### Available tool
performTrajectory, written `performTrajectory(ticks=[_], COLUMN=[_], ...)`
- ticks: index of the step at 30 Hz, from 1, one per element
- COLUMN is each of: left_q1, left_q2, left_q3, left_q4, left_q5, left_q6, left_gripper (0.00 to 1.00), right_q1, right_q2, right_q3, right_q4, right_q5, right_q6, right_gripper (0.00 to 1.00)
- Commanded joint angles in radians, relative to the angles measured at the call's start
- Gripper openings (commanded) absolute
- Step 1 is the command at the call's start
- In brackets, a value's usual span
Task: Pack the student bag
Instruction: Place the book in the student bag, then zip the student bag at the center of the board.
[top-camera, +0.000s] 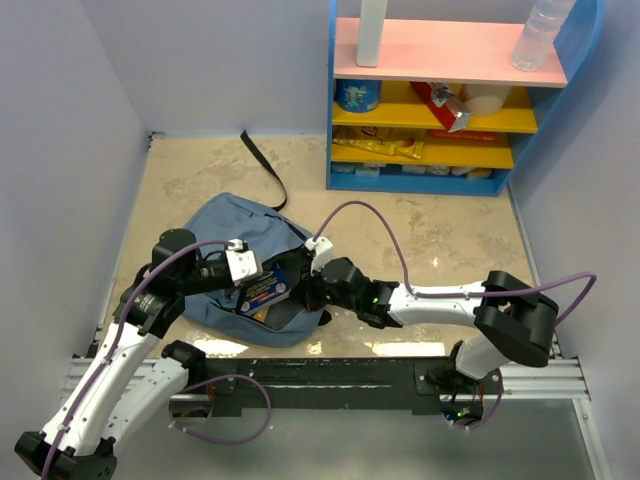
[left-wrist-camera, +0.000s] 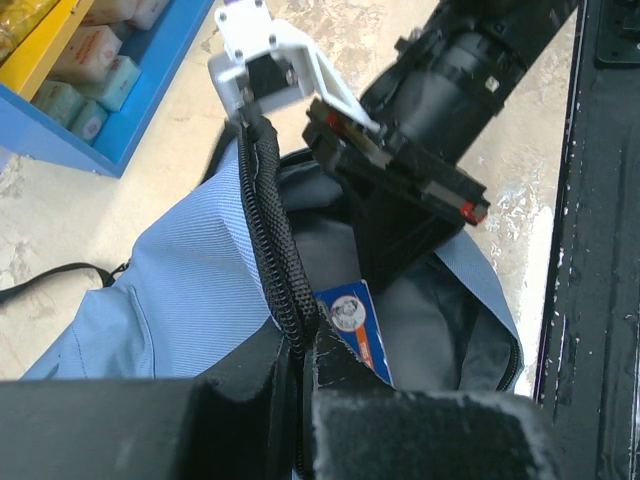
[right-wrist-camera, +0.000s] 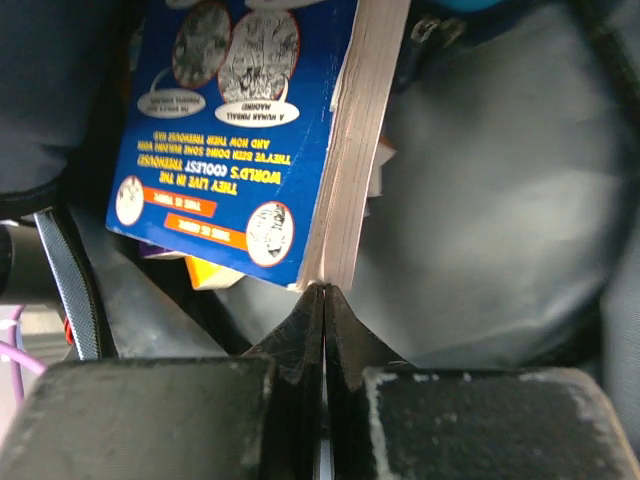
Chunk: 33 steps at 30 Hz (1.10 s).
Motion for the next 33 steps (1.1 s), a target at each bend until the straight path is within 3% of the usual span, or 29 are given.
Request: performTrajectory(ticks=[1,11,18,22,27,29,30,33], left_q1=[-0.005,-0.005,-0.005,-0.005,-0.005,-0.005,-0.005,-0.005], left_q2=[-0.013,-0.015,-0.004,0.007,0.017,0.021,0.031,0.063], left_q3=[0.047,0.032,0.018,0.015,0.044,0.058,0.076,0.124], left_q4=[0.062,0.073,0.095,0.096,0.064,0.043,0.015,-0.034], left_q5=[0.072,0.084,0.083,0.090,0.087,0.090,0.093,0.112], left_q6=[-0.002,-0.015,-0.034,-0.042,-0.027,-0.022,-0.025,-0.045], left_gripper=[0.00,0.00,0.00,0.00,0.00,0.06,0.08,0.33], right_q1=[0.022,0.025,0.031,0.045,0.091,0.120,0.132,0.145], right_q2=[0.028,0.090,-0.001,-0.182,-0.453,-0.494,-0.512,-0.502], right_q3=[0.051,0.059,0.007,-0.093,-0.096,-0.050,-0.033,0.039], right_q4=[0.067,0.311,0.313,0.235,-0.024,-0.141,-0.176,-0.281], right_q5=[-0.017,0.075,0.109,0.167,0.264,0.313,0.330,0.358], right_q6=[-0.010,0.070,0.048,0.032,-0.040,-0.074,-0.085,-0.117], right_gripper=[0.00,0.00,0.01,0.23,0.51,0.57,0.69,0.99])
